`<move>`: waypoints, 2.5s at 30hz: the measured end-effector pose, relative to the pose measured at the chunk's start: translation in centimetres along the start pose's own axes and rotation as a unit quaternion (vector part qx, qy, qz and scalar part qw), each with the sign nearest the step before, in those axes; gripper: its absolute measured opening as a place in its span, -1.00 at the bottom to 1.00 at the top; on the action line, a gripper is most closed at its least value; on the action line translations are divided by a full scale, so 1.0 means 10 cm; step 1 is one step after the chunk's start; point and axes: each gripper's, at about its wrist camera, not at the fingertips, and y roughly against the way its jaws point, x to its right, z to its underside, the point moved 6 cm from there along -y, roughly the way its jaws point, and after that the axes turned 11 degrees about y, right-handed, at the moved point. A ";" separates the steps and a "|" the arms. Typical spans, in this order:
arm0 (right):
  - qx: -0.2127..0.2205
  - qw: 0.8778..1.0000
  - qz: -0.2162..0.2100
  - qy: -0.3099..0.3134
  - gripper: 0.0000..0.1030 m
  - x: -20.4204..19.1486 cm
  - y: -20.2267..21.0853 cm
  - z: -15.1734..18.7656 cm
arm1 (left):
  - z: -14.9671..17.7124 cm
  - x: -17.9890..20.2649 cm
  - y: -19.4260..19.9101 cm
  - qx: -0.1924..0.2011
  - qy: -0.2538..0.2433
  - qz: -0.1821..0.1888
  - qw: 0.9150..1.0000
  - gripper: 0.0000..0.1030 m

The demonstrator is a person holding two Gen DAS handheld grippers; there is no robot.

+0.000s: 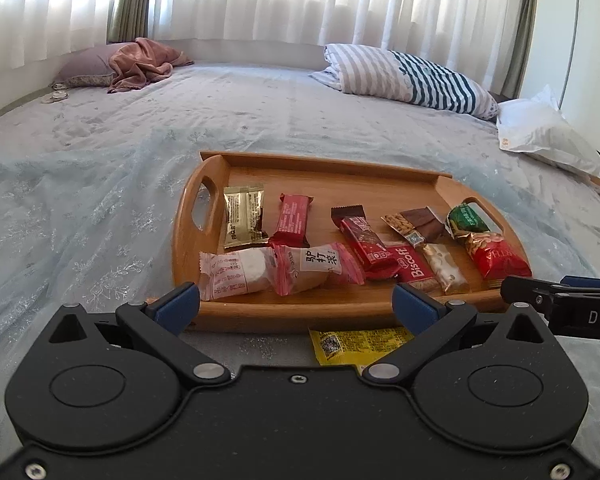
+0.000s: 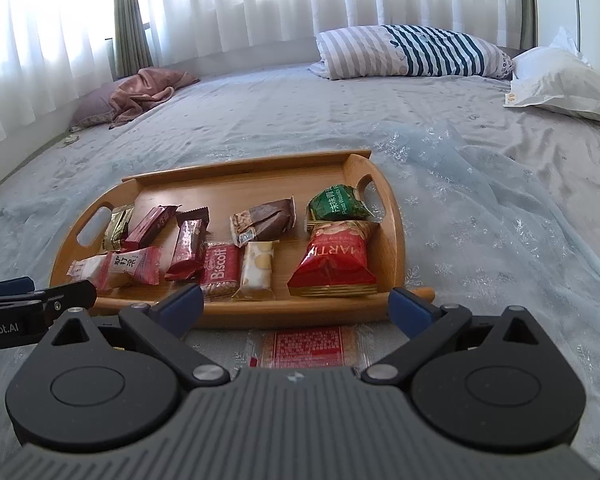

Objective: Organize snacks
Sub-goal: 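Move both open tools back to the remaining snacks beside the tray, then grasp the yellow bag with the left tool while the right tool grasps the red wafer pack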

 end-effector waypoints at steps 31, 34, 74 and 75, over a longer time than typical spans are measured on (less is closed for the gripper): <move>-0.059 0.998 0.006 0.035 1.00 -0.03 -0.45 0.36 | 0.65 0.50 -0.28 -0.057 -0.093 0.019 0.994 0.90; -0.059 0.998 0.003 0.031 1.00 -0.03 -0.46 0.37 | 0.63 0.46 -0.27 -0.043 -0.092 0.014 0.995 0.70; -0.017 0.998 0.010 0.054 0.28 -0.16 -0.22 0.42 | 0.49 0.07 0.12 -0.018 -0.026 0.039 0.999 0.08; -0.017 0.998 0.006 0.052 0.28 -0.16 -0.21 0.41 | 0.49 0.07 0.14 -0.016 -0.025 0.039 0.999 0.08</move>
